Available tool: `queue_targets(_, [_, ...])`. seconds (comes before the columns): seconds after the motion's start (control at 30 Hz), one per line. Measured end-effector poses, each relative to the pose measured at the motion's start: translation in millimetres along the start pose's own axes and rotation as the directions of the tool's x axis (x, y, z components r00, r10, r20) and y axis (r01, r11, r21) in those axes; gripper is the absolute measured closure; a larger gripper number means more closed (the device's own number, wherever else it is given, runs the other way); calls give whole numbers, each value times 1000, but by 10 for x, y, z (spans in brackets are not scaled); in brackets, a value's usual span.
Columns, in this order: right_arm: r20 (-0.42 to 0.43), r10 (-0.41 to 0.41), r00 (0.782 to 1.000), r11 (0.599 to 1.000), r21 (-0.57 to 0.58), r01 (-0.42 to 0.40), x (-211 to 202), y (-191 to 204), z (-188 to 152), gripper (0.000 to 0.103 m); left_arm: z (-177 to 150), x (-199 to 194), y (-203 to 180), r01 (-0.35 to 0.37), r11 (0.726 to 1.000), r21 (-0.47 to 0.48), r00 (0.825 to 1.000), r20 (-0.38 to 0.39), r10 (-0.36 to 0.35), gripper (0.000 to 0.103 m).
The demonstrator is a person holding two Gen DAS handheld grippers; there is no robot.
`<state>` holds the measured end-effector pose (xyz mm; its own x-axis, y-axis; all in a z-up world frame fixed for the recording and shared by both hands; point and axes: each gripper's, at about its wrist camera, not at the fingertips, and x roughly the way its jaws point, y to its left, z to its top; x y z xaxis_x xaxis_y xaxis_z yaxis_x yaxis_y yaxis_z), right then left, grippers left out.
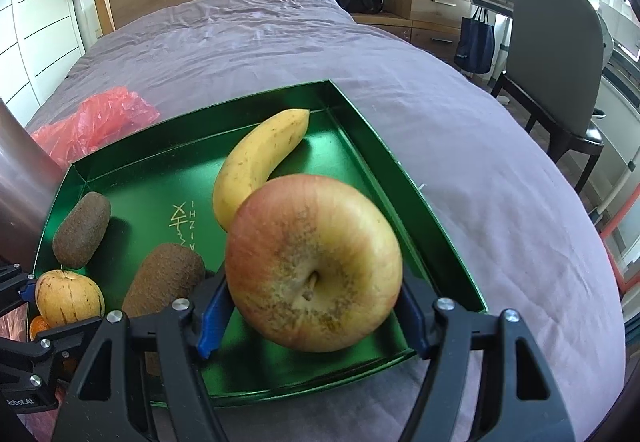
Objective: Organize fruits
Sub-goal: 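Lower the pepino into the tray and open the left gripper while the right gripper releases the apple, then lift both open grippers from the tray and move back over the remaining fruits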
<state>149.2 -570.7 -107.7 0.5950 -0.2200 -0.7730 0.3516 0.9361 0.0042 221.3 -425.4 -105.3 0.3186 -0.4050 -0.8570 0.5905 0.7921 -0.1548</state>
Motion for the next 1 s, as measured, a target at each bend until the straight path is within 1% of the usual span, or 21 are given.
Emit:
queue_targets(0.17, [-18,-20,1000,1000,-12,20,-3,36,-3,30,14,-101,12,-4,1000,2,1000,17,4,54])
queue_targets(0.33, [-27,-16,999,1000,9,17,-58,12,-15,28,43,-238,-11,-9,1000,12,999,44,9,50])
queue_targets(0.47, [-30,-24,999,1000,10,25,-116,16,-17,26,34,-361,-28,-15,1000,18,998,56,14,50])
queue_targets(0.6, [-13,-28,1000,999,20,28,-244,2,16,20,-27,-505,-50,-6,1000,23,998,63,5,49])
queue_targets(0.9, [35,-24,999,997,80,21,-721,-57,-46,19,-252,-944,-84,6,999,38,996,85,-9,48])
queue_targets(0.97, [42,-21,999,996,93,17,-845,-54,-97,18,-323,-1050,-80,5,999,37,996,90,-9,46])
queue_targets(1.0, [44,-19,999,995,98,15,-899,-51,-123,18,-352,-1093,-82,5,999,37,996,91,-8,43])
